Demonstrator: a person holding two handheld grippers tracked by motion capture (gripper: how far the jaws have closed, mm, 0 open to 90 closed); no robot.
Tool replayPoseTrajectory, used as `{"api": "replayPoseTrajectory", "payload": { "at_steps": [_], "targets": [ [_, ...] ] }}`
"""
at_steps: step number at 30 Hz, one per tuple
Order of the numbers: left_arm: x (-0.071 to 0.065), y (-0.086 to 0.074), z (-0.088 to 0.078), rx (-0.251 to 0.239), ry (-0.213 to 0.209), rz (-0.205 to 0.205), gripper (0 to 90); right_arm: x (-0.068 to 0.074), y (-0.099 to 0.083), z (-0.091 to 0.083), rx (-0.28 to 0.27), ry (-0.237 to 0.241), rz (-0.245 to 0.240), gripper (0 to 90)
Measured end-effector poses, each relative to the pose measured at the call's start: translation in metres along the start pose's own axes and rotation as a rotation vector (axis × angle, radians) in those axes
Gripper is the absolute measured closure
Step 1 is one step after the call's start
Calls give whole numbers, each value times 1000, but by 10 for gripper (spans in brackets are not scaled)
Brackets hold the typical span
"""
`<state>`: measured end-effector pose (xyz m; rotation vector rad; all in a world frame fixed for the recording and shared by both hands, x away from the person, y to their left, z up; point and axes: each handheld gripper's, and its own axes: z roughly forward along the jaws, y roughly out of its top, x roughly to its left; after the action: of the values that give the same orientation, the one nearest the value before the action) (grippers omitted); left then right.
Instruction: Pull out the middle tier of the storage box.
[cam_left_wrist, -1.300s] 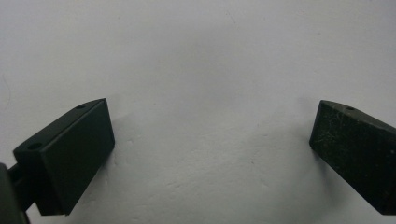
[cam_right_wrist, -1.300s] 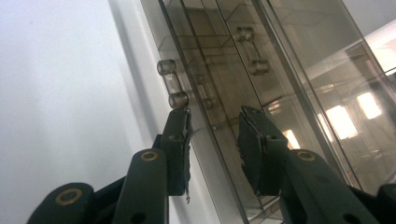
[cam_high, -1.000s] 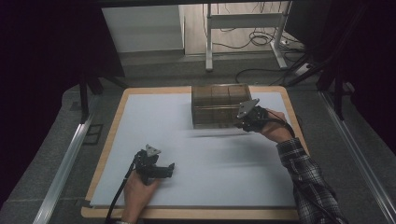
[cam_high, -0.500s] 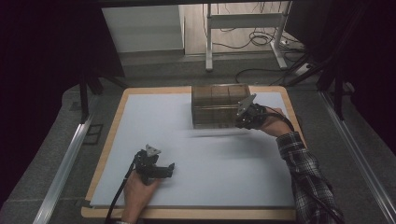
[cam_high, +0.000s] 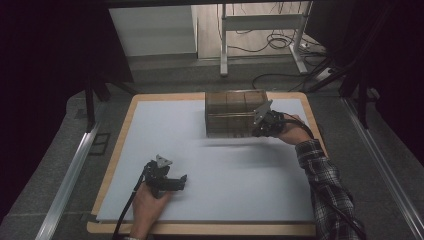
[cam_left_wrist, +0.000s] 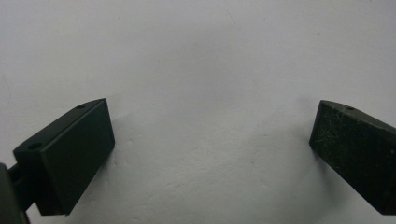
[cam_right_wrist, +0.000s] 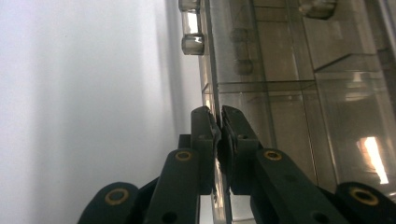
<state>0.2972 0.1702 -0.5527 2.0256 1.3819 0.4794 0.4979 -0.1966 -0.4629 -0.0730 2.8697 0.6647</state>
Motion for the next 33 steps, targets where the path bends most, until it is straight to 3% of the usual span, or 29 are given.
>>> {"api": "replayPoseTrajectory", "payload": {
  "at_steps": [17, 33],
  "targets": [
    [0, 0, 0, -3, 0, -4, 0, 20, 5, -9, 11, 11, -48, 840],
    [0, 0, 0, -4, 1, -5, 0, 37, -2, -7, 2, 22, -71, 851]
  ]
}}
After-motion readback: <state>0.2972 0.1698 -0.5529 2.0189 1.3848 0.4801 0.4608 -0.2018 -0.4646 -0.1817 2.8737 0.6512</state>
